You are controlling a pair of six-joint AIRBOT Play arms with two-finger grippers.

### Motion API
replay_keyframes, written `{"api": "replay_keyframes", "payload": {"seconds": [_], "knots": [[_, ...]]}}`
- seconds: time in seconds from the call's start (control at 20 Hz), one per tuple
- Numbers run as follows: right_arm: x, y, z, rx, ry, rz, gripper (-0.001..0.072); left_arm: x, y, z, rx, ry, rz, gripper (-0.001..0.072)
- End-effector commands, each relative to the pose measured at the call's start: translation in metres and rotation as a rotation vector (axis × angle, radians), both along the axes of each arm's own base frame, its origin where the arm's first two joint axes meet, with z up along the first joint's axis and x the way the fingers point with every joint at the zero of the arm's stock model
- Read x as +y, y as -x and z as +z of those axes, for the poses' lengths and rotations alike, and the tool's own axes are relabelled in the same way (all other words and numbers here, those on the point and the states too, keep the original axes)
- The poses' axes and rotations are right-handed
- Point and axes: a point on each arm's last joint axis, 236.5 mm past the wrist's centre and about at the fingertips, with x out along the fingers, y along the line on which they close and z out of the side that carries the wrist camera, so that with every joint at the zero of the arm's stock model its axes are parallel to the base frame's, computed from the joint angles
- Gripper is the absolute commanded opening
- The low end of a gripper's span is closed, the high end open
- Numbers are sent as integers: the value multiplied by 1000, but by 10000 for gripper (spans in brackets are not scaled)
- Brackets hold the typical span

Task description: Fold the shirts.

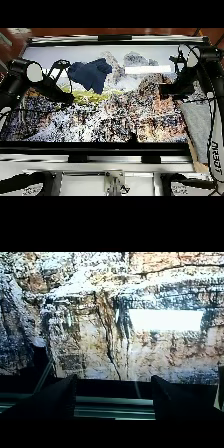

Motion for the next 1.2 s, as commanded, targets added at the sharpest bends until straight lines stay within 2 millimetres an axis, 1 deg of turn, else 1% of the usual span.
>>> {"api": "replay_keyframes", "payload": {"seconds": [0.0,0.05,0.15,0.3,0.4,0.45,0.5,0.55,0.6,0.65,0.75,0.8,0.9,1.0,1.15], "knots": [[11,-5,1,-20,-46,9,584,-12,-26,-8,-52,61,95,720],[15,-5,1,-22,-61,13,584,-14,-39,-13,-77,80,110,720],[20,-7,2,-31,-83,18,584,-17,-73,-20,-129,118,142,720],[23,-13,3,-56,-96,21,584,-14,-146,-15,-262,214,220,720],[29,-18,4,-77,-120,21,583,-12,-193,-15,-336,322,291,720],[34,-20,6,-89,-144,19,583,-11,-212,-19,-359,380,332,720],[42,-24,8,-103,-178,21,584,-6,-230,-27,-378,429,377,720],[50,-28,10,-122,-213,23,584,1,-242,-38,-388,457,416,720],[58,-31,13,-137,-246,30,584,10,-252,-54,-389,469,451,720],[65,-34,16,-152,-276,33,583,19,-258,-69,-382,467,477,720],[72,-37,19,-169,-308,37,583,32,-261,-93,-364,441,486,720],[74,-38,20,-173,-313,43,584,35,-263,-99,-369,430,474,720],[73,-40,20,-183,-311,51,584,33,-271,-103,-404,429,464,720],[74,-40,20,-189,-309,64,584,24,-281,-106,-445,449,467,720],[73,-41,20,-190,-308,67,583,12,-285,-119,-460,451,459,720]]}}
